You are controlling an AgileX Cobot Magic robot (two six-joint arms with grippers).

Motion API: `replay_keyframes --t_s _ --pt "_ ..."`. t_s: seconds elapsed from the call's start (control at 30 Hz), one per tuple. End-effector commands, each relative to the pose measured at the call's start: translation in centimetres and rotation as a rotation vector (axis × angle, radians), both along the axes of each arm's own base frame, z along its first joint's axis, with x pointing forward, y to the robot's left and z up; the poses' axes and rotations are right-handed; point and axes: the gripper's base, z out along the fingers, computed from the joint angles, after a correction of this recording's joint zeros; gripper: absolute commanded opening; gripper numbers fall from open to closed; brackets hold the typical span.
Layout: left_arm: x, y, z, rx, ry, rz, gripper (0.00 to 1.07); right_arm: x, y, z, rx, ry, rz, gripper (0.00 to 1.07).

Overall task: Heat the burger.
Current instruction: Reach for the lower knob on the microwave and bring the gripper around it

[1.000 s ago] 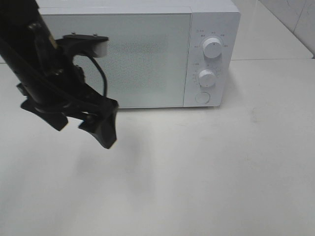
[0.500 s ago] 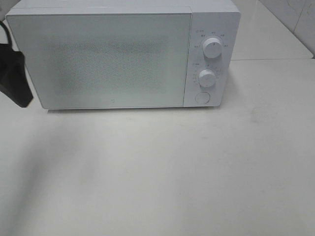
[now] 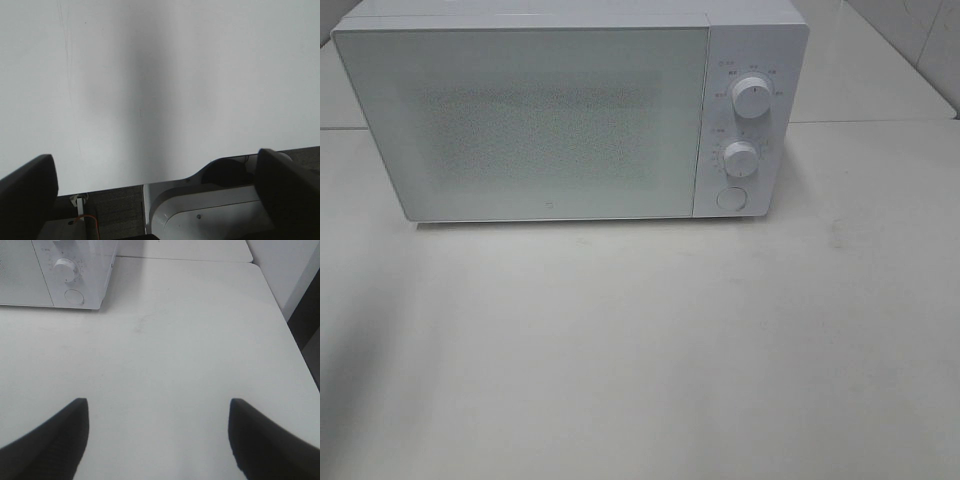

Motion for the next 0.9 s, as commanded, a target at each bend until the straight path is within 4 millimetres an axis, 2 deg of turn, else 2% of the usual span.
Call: replay_keyframes --t_s 0.03,0.07,0.13,0.17,0.2,0.27,0.33,0.47,0.6,0.9 --pt "-2.1 0.2 -0.6 0.01 -0.02 0.002 1.01 -0.4 0.0 -0.1 0.004 -0.024 -0.007 0.75" --pt "-2.1 0.2 -0.6 0.01 -0.02 0.002 1.01 -0.4 0.0 -0.1 0.004 -0.024 -0.007 0.75" --pt "-3.9 0.2 -1.0 0.015 -0.041 0.003 1.01 -0.4 0.0 -0.1 0.004 -0.024 -0.007 0.75" --pt "-3.9 0.2 -1.0 0.015 -0.041 0.003 1.01 -0.4 0.0 -0.1 0.004 -0.024 -0.007 0.75" --pt "-4.9 0.2 -1.3 0.018 -0.066 0.005 1.01 -0.4 0.0 -0.1 0.004 -0.024 -0.007 0.75" --pt "-5.4 0.2 -1.4 0.019 -0.083 0.009 1.01 -0.4 0.0 -0.1 0.004 -0.024 -0.007 0.75" --pt "-6.9 0.2 -1.7 0.019 -0.141 0.014 1.01 -0.4 0.0 -0.1 0.005 -0.024 -0.008 0.75" --pt "-8.0 0.3 -2.2 0.025 -0.188 0.018 1.01 -0.4 0.0 -0.1 0.005 -0.024 -0.008 0.75" --pt "-10.0 0.4 -3.8 0.034 -0.25 0.028 1.01 -0.4 0.0 -0.1 0.004 -0.024 -0.007 0.75" --pt "-12.3 0.6 -3.3 0.033 -0.349 0.095 1.01 -0.4 0.0 -0.1 0.004 -0.024 -0.007 0.75"
